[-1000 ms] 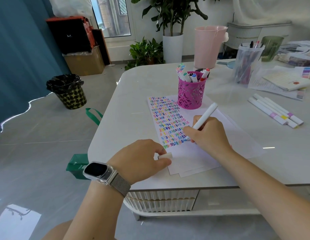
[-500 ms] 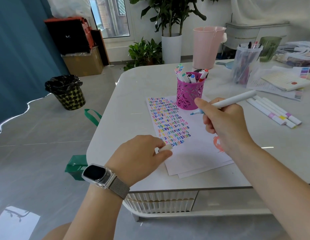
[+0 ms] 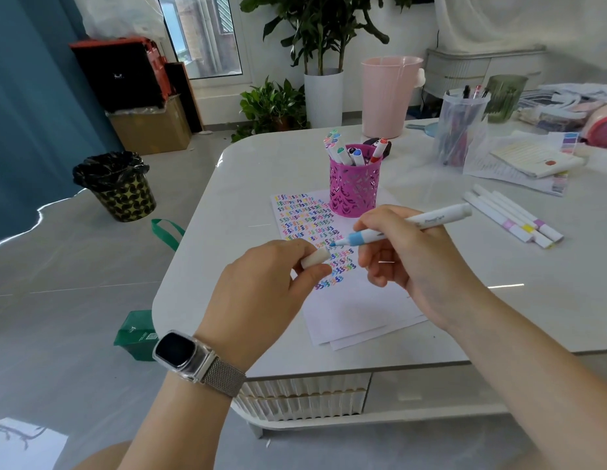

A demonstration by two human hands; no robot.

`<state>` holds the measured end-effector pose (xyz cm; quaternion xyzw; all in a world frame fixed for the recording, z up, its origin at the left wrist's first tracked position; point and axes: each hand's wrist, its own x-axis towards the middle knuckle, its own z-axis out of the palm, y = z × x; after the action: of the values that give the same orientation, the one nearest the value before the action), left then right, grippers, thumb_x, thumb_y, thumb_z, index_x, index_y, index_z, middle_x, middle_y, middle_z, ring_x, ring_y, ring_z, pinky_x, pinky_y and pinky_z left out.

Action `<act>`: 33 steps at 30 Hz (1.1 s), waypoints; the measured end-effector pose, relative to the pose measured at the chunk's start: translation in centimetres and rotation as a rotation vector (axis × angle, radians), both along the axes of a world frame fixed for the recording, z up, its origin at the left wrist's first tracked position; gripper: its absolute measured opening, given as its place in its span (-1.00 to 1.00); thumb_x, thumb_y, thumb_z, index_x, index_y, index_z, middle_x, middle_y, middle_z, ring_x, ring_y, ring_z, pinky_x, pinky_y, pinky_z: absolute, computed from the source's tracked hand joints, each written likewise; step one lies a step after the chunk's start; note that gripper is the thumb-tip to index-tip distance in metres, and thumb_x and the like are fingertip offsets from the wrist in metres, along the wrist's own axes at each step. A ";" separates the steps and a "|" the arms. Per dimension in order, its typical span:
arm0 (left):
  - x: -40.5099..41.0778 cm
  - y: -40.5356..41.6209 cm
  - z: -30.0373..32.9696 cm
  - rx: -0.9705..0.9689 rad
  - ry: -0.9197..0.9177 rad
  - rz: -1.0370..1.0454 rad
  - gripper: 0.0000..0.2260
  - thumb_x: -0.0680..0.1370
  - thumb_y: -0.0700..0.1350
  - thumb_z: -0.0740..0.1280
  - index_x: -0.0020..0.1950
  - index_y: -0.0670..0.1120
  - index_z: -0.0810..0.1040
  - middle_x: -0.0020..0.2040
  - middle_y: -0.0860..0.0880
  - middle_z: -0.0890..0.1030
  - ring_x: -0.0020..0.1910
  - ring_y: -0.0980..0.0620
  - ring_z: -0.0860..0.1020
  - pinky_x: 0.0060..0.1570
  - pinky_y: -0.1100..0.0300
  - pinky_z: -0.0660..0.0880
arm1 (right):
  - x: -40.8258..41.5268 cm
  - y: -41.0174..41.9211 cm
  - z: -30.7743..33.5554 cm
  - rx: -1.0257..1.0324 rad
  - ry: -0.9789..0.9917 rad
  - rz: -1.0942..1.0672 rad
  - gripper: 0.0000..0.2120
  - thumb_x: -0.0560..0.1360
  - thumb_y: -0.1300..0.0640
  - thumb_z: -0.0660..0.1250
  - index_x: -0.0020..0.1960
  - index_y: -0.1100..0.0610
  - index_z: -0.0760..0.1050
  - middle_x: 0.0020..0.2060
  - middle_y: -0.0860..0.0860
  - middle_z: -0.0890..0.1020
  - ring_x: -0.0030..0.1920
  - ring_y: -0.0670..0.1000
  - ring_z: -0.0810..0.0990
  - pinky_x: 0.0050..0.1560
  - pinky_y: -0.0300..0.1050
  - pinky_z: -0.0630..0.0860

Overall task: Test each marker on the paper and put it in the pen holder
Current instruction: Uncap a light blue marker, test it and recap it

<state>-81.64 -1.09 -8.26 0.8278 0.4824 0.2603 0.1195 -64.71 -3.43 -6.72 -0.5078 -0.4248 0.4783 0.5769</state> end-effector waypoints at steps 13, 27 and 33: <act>0.3 -0.2 0.0 -0.047 -0.019 -0.051 -0.87 0.51 0.11 0.28 -0.14 0.09 0.51 -0.32 0.14 0.49 -0.35 0.11 0.52 -0.29 0.11 0.45 | -0.1 -0.1 -0.4 -0.009 -0.037 0.040 -0.78 0.54 0.20 0.25 -0.28 0.22 0.47 -0.56 0.08 0.51 -0.51 0.02 0.39 -0.52 -0.21 0.35; 1.0 -0.9 0.9 -0.166 -0.275 -0.177 -0.90 0.56 -0.01 0.22 -0.11 0.07 0.51 -0.37 0.29 0.55 -0.51 0.20 0.49 -0.45 0.46 0.31 | -0.1 0.1 -0.4 0.125 -0.012 -0.011 -0.60 0.38 0.15 0.47 -0.50 0.05 0.33 -0.63 -0.02 0.41 -0.61 -0.09 0.31 -0.56 -0.31 0.26; 0.9 -1.2 0.9 -0.102 -0.331 -0.201 -0.87 0.57 -0.03 0.26 -0.16 0.17 0.49 -0.28 0.19 0.60 -0.50 0.14 0.51 -0.44 0.43 0.36 | -0.2 0.0 -0.6 0.152 0.025 0.021 -0.62 0.32 0.14 0.48 -0.52 0.03 0.34 -0.62 -0.02 0.38 -0.61 -0.10 0.30 -0.57 -0.30 0.27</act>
<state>-80.72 -2.32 -7.34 0.8105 0.3837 0.3550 0.2642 -64.88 -3.38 -7.33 -0.4522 -0.4577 0.4571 0.6141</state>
